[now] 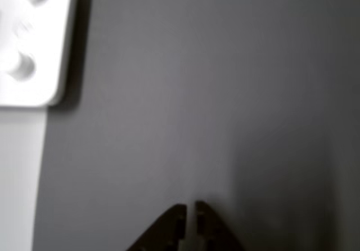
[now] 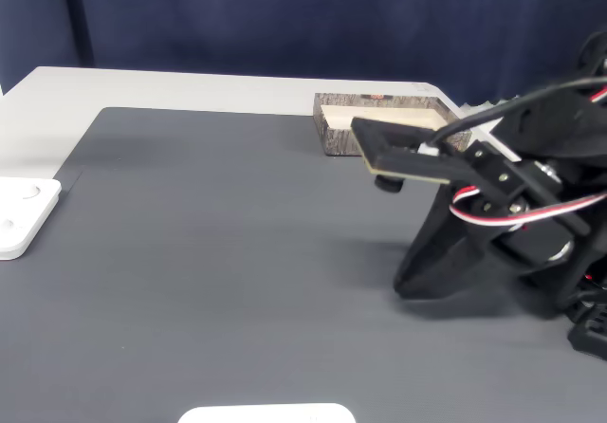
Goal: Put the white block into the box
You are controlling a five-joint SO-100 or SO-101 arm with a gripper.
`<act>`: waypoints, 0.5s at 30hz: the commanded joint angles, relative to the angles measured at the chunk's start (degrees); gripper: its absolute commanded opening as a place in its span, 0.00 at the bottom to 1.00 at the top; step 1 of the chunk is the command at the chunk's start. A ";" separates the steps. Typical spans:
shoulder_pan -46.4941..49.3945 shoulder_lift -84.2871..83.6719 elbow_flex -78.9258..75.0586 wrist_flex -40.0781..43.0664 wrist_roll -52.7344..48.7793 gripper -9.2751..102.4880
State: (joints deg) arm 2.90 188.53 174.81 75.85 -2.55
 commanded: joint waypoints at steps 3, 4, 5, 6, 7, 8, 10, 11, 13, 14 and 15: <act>1.05 1.93 1.67 -0.18 0.88 0.07; 1.23 1.93 2.20 -0.09 0.97 0.07; 1.41 1.93 2.37 0.35 1.05 0.07; 1.76 1.93 2.37 0.35 1.05 0.07; 2.20 1.93 2.37 0.35 1.14 0.07; 2.55 1.93 2.37 0.35 1.23 0.07; 2.90 1.93 2.37 0.35 1.23 0.07; 3.25 1.93 2.37 0.35 1.23 0.07; 3.60 1.93 2.37 0.35 1.23 0.07; 3.78 1.93 2.37 0.35 1.23 0.07; 3.96 1.93 2.37 0.35 1.23 0.07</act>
State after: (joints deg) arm 5.54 188.53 176.04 75.67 -2.46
